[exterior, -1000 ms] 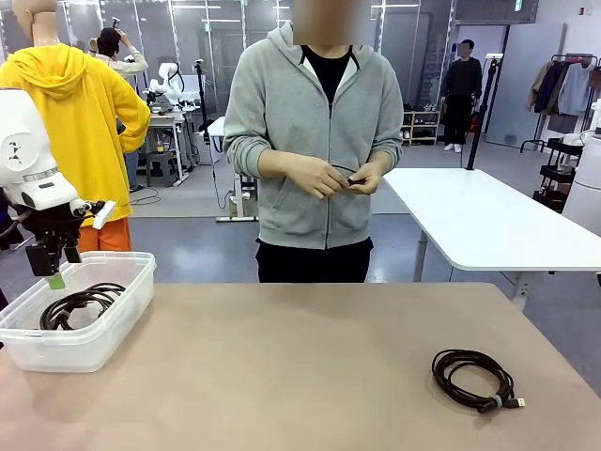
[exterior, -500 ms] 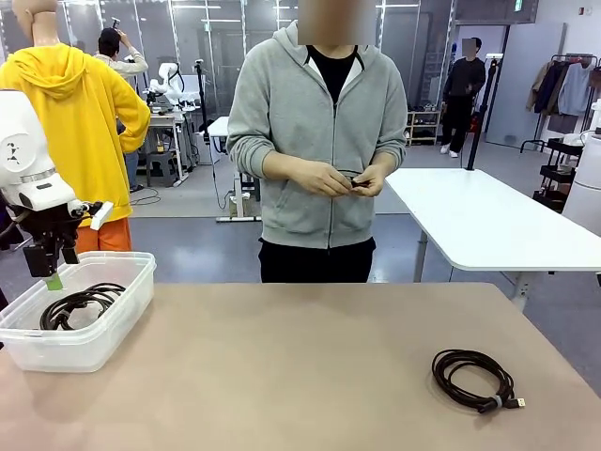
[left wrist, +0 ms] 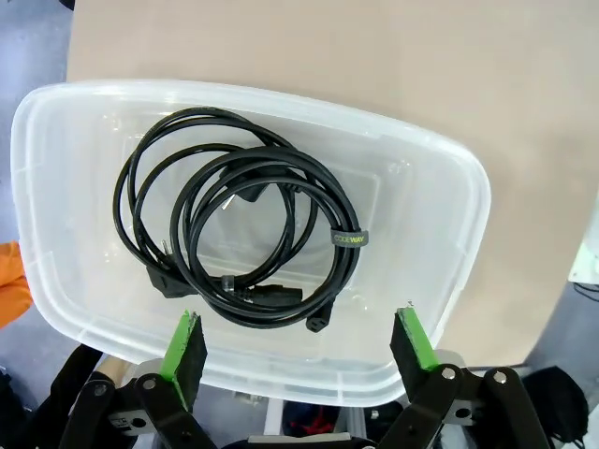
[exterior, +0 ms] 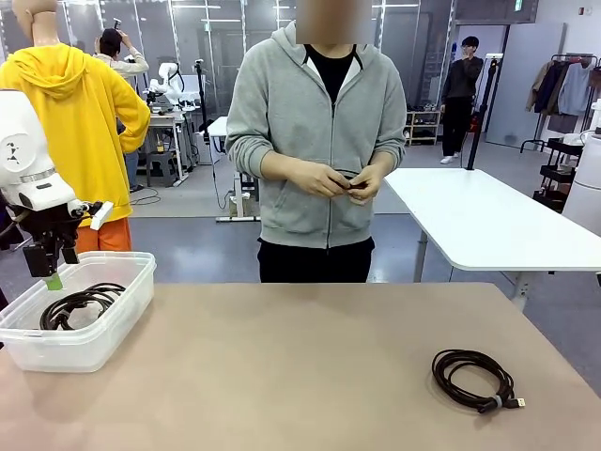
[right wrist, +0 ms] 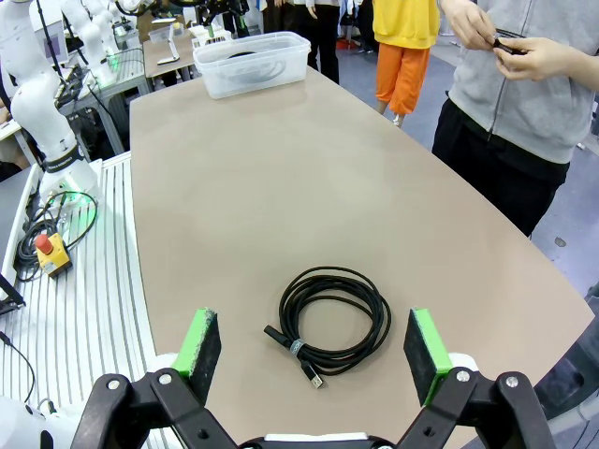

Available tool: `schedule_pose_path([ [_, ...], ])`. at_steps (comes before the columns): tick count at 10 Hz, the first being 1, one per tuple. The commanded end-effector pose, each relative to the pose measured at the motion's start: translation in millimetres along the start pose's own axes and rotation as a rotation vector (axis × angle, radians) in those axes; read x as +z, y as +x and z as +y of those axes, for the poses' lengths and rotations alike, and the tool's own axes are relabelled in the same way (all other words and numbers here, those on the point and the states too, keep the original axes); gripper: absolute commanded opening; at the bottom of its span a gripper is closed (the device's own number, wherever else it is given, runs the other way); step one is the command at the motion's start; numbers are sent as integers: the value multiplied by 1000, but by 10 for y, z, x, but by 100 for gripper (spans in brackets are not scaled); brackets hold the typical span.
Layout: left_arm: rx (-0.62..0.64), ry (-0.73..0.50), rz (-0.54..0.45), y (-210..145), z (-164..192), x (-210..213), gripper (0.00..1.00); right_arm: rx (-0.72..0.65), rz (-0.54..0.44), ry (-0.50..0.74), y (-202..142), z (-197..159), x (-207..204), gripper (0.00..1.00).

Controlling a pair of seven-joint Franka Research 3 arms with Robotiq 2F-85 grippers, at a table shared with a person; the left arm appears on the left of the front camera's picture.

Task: Organize and store the cables.
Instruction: Place the USB Extension Cable into the Organizing box.

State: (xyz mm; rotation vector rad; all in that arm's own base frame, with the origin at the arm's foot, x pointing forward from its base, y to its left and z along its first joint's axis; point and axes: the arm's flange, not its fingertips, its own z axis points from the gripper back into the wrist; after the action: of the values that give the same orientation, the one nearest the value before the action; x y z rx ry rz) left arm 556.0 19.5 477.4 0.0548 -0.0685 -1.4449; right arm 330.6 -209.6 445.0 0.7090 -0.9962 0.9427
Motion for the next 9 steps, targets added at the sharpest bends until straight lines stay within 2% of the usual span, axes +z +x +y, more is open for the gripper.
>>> schedule_pose_path([
  [1, 0, 0, 0, 0, 0, 0, 100, -23, -5, -22, 36, 19, -18, 100],
  [3, 117, -8, -179, -533, -139, 520, 100, -23, -5, -22, 36, 19, -18, 100],
  [6, 233, 42, -408, -1273, -399, 882, 100, -23, -5, -22, 36, 19, -18, 100],
  [8, 356, -23, -741, -1877, -685, 1065, 100, -23, -5, -22, 36, 19, -18, 100],
  [9, 368, 8, -851, -2008, -840, 1100, 100, -23, -5, -22, 36, 19, -18, 100],
])
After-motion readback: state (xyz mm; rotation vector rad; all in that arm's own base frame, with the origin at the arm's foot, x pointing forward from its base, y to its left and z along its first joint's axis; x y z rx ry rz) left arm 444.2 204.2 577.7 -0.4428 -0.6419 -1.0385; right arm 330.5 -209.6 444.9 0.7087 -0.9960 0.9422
